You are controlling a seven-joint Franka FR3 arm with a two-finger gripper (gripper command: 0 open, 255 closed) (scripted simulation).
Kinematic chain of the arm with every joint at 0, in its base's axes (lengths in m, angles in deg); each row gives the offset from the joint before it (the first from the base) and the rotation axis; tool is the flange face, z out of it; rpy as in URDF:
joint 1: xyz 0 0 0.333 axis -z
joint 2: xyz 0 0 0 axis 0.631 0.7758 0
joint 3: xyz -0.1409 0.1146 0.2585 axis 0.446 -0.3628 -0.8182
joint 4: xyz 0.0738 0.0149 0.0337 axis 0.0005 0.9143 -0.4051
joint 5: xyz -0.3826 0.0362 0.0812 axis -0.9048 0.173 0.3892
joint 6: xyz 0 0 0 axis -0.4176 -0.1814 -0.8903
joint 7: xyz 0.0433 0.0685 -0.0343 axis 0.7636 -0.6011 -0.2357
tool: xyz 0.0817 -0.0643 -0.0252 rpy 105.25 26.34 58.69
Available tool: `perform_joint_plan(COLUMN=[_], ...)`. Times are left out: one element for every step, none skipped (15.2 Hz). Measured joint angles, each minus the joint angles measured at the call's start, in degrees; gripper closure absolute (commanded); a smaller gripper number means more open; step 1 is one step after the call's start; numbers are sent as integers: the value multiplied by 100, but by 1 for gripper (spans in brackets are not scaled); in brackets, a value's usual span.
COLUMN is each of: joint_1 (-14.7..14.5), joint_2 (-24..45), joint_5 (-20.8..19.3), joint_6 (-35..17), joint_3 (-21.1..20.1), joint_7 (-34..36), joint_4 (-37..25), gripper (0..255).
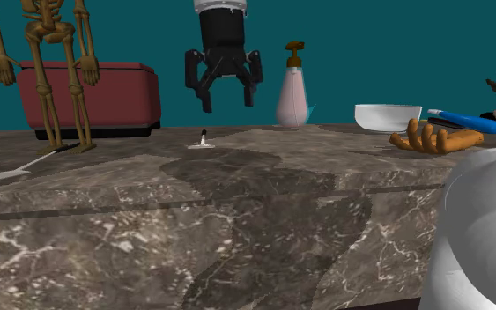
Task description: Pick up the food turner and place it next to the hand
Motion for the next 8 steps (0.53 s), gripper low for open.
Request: perform_joint_plan(joint_1=[54, 103, 170, 223, 265, 309, 344, 382], joint_2=[208, 407, 602, 820, 1008, 1146, 1376, 1548], joint_5=[2, 8, -4, -7, -3, 0, 3, 6], joint_6=[-135, -241, -333, -430, -487, -560, -644, -742], joint_3=[0, 1, 40, 56, 59, 74, 72, 84], joint_7=[133, 266, 350, 463, 597, 718, 864, 993], joint_4=[-99, -217, -350, -497, -653, -744, -919, -1015], gripper=[0, 0, 0, 0, 0, 0, 0, 0])
